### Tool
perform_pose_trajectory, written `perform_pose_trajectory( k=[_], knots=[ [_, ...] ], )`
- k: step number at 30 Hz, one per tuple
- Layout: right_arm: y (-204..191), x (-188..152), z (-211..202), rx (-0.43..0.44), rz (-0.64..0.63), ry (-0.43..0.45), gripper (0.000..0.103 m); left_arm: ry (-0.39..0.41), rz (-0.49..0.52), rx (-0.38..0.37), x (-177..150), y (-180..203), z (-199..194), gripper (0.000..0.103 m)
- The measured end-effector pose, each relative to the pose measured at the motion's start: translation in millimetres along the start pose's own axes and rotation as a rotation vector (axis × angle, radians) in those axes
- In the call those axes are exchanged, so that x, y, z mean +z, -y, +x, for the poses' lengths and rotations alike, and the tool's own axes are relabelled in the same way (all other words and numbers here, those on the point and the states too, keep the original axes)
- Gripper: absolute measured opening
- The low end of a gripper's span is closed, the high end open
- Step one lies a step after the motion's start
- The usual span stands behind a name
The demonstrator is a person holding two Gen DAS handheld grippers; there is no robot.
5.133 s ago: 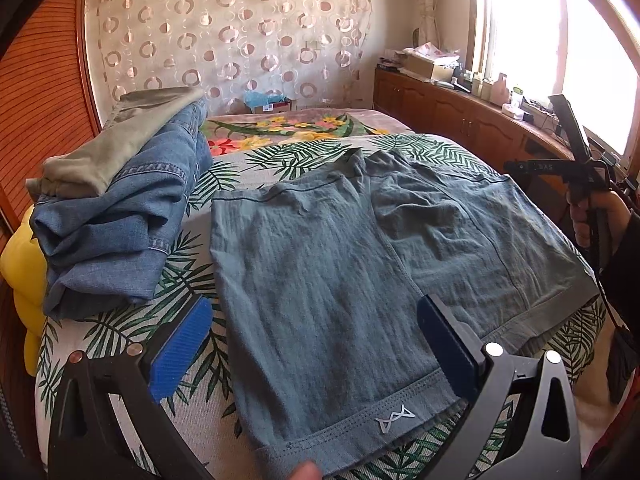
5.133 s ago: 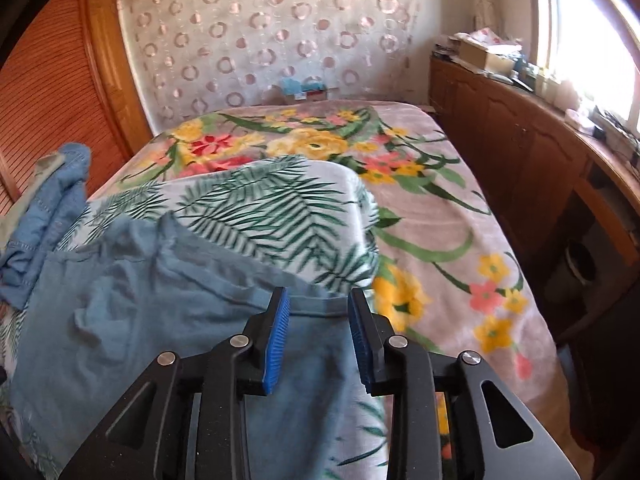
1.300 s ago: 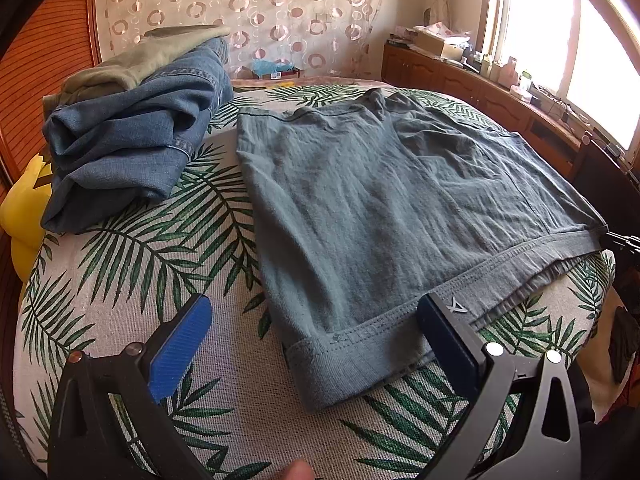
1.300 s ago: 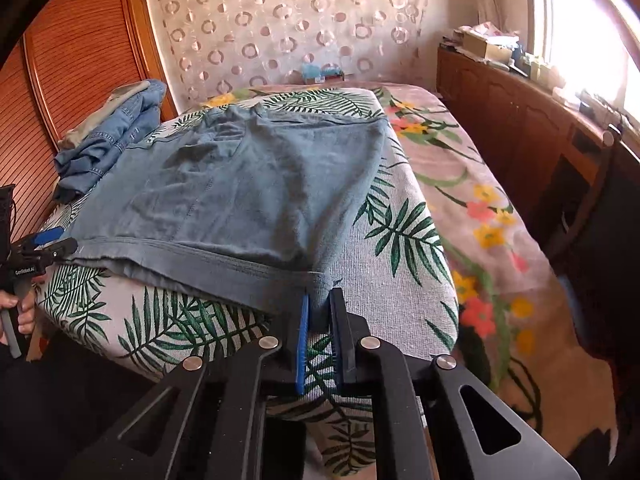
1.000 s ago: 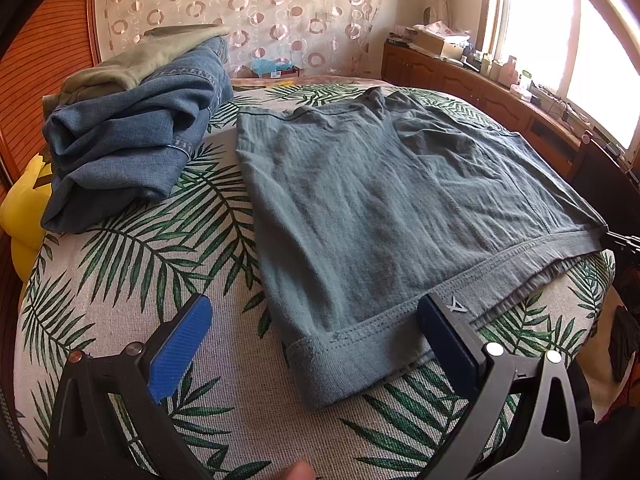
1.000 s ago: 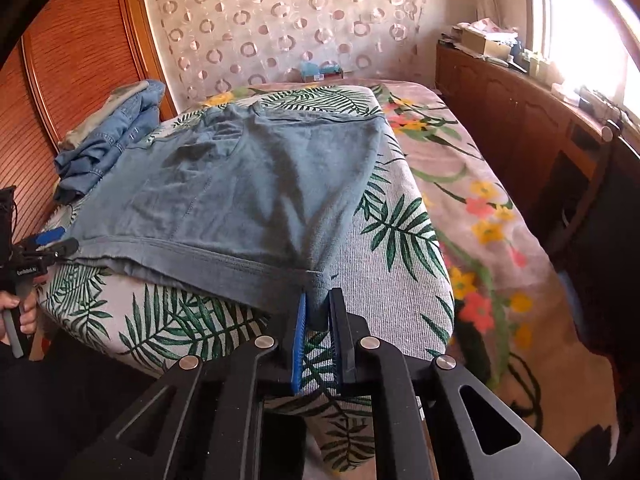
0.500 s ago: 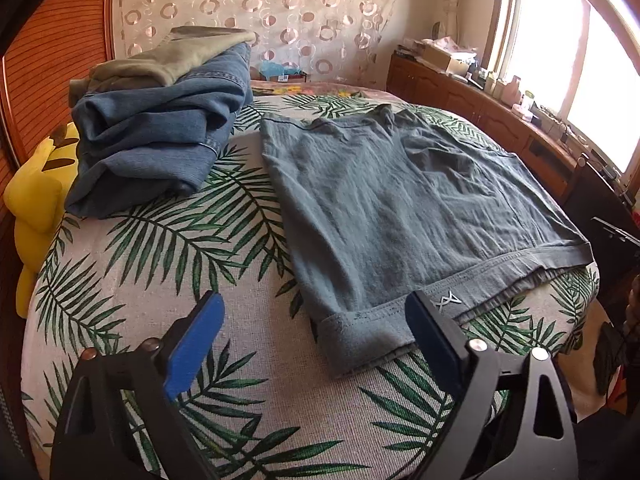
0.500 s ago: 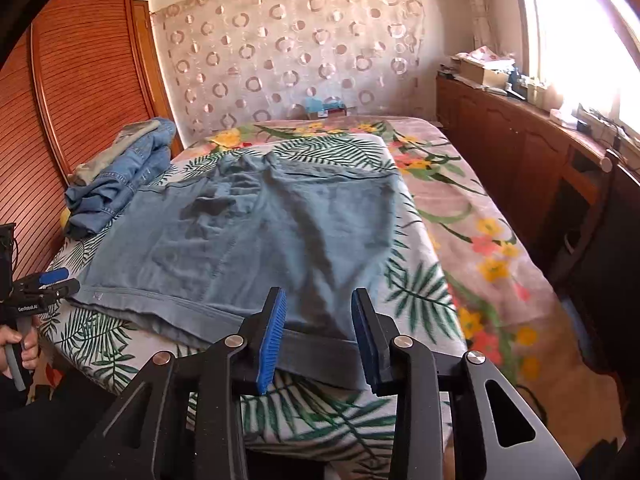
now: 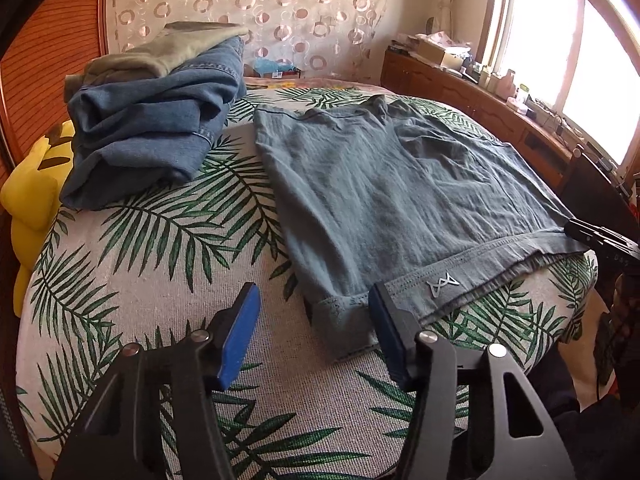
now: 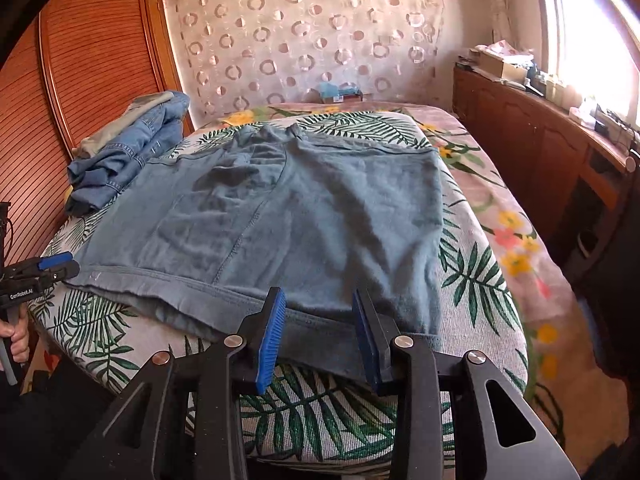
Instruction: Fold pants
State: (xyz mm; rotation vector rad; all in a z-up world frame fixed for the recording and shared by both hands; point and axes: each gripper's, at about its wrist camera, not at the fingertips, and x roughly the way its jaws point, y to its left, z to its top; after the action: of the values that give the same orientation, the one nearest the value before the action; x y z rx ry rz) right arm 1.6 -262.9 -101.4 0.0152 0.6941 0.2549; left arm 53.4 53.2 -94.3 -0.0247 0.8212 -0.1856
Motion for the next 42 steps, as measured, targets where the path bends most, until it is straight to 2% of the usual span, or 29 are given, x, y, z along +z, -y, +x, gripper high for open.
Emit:
perform_pose_trajectory(
  k=[1, 3, 8, 20, 22, 24, 27, 42],
  knots=[
    [1, 0, 0, -0.003, 0.001, -0.004, 0.036, 0.001, 0.005, -0.003, 0, 1, 0, 0.053],
    [0, -1, -1, -0.009, 0.003, -0.009, 0.036, 0.002, 0.001, -0.038, -1, 1, -2, 0.038],
    [-1, -1, -1, -0.012, 0.003, -0.012, 0.037, -0.002, 0.002, -0.053, -3, 1, -6, 0.031],
    [0, -4, 2, -0.009, 0.002, -0.005, 0.040, -0.013, 0.035, -0.031, -2, 6, -5, 0.033],
    [0, -4, 1, -0.010, 0.002, -0.005, 0.040, -0.013, 0.044, -0.033, -3, 7, -6, 0.030],
    [1, -5, 1, -0.009, 0.001, -0.004, 0.040, -0.011, 0.059, -0.029, -3, 10, -7, 0.020],
    [2, -5, 2, -0.006, 0.000, -0.003, 0.041, -0.007, 0.063, -0.018, -1, 11, -9, 0.011],
    [8, -5, 1, 0.007, 0.016, -0.002, 0.041, 0.044, 0.067, -0.041, 18, 18, -27, 0.008]
  ],
)
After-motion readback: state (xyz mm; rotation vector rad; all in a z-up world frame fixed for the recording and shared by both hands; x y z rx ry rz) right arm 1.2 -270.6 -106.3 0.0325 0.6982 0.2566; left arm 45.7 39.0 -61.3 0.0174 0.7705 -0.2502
